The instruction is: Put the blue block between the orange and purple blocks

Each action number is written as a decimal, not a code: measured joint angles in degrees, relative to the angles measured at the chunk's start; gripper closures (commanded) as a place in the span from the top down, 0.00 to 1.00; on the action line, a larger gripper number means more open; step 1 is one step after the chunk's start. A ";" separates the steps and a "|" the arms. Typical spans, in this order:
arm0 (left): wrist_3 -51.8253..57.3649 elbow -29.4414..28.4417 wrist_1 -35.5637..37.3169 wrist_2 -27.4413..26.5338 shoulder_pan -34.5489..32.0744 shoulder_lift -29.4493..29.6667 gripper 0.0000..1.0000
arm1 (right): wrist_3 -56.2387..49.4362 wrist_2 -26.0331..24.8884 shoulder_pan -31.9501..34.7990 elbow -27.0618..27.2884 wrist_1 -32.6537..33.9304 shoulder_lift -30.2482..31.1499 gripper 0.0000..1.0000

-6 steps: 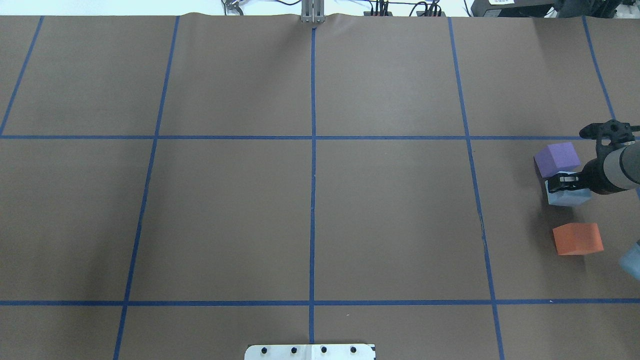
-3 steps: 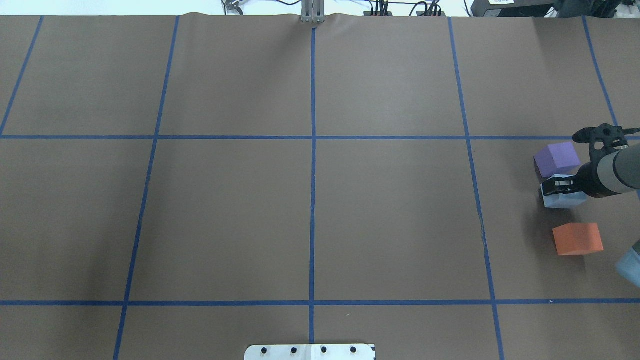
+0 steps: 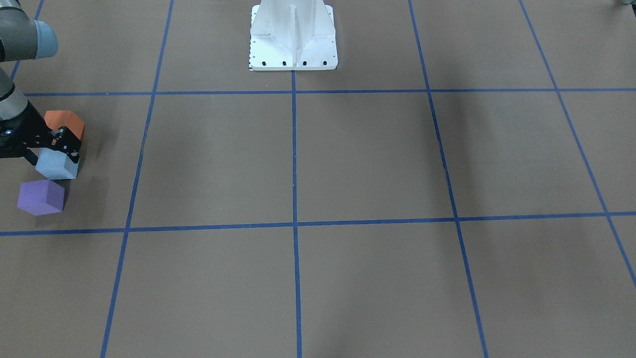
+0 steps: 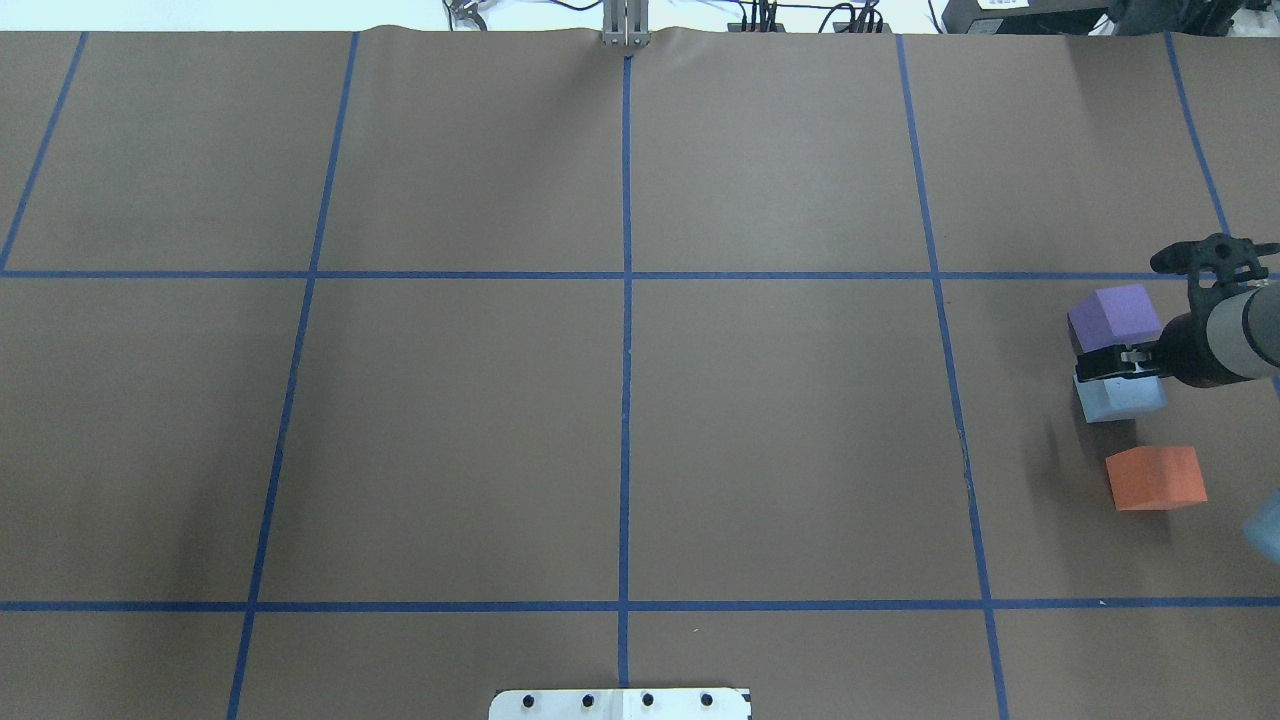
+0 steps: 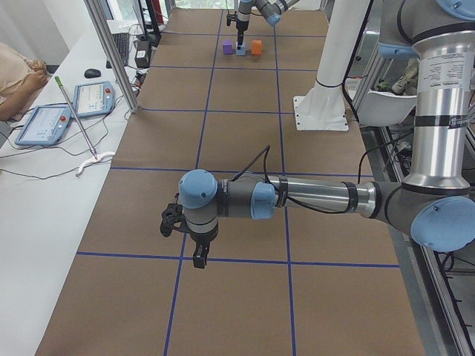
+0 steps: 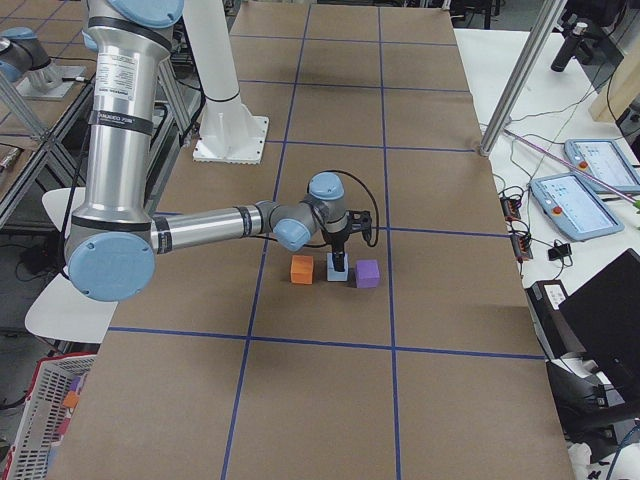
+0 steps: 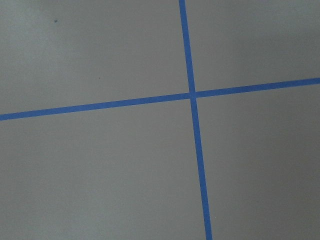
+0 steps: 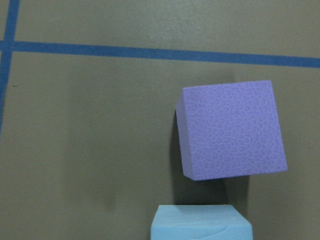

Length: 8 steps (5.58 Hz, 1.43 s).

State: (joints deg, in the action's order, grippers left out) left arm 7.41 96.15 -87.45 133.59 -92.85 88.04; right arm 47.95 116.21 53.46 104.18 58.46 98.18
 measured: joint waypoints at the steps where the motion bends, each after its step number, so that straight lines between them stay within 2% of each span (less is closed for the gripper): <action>1: 0.09 0.00 0.00 -0.02 0.02 -0.05 1.00 | -7.12 4.46 6.46 0.82 4.38 -0.42 1.00; 4: 0.39 -0.33 0.00 -0.14 0.05 -0.10 1.00 | -45.57 12.91 29.70 0.77 28.67 -2.49 1.00; 6: 0.09 -0.66 0.06 -0.16 0.07 -0.25 1.00 | -54.04 14.28 35.96 0.50 37.24 -2.87 1.00; 8: 0.38 0.04 -0.03 -0.11 0.10 -0.26 1.00 | -54.89 13.86 36.58 0.07 37.66 -1.12 1.00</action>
State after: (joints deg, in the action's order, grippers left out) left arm 7.79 96.19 -87.48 133.49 -92.76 87.78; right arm -6.94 130.07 90.04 104.25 96.12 97.06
